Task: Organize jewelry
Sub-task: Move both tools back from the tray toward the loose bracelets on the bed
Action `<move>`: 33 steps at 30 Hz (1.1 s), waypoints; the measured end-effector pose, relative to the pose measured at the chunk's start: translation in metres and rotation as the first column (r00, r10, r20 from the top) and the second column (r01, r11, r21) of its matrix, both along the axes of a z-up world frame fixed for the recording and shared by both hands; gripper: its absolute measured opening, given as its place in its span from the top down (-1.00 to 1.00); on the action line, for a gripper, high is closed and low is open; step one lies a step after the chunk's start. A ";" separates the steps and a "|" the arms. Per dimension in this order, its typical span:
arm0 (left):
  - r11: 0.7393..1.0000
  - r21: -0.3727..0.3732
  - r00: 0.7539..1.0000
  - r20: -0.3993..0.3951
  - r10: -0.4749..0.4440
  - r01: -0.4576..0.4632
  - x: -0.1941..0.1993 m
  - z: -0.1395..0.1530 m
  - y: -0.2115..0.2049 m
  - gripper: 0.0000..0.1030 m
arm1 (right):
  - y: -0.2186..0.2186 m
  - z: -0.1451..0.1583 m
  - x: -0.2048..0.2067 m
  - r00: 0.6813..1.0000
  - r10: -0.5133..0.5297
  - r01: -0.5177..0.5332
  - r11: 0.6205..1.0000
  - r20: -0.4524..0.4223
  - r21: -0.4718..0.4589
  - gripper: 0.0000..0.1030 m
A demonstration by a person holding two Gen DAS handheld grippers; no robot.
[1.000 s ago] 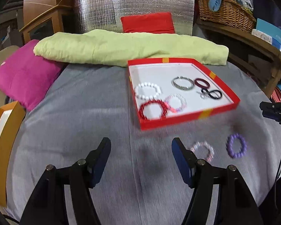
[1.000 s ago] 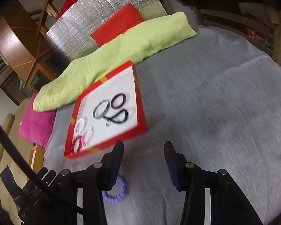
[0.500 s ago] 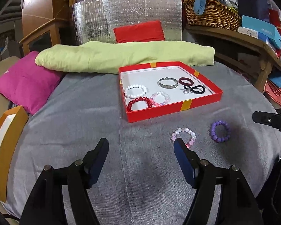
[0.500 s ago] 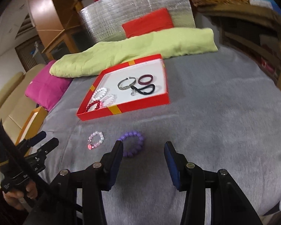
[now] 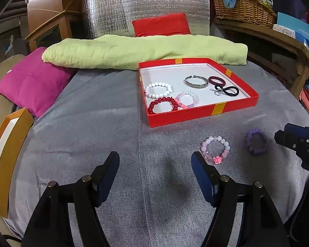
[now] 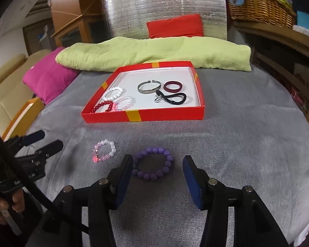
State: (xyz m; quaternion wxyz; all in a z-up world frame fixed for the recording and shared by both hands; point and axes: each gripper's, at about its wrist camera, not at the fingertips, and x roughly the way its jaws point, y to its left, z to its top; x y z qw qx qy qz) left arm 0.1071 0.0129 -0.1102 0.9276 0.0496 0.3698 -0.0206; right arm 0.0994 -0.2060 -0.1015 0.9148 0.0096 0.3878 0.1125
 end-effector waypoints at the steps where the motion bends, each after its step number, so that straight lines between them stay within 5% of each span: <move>1: 1.000 0.001 1.000 -0.002 0.000 0.000 0.000 0.000 0.000 -0.41 | 0.001 0.000 0.000 1.000 0.003 -0.003 1.000 0.002 -0.004 -0.06; 33: 0.999 0.032 0.998 -0.064 -0.016 0.018 0.008 -0.012 -0.009 -0.41 | -0.017 -0.012 0.009 0.996 -0.067 0.069 0.997 -0.058 0.036 -0.06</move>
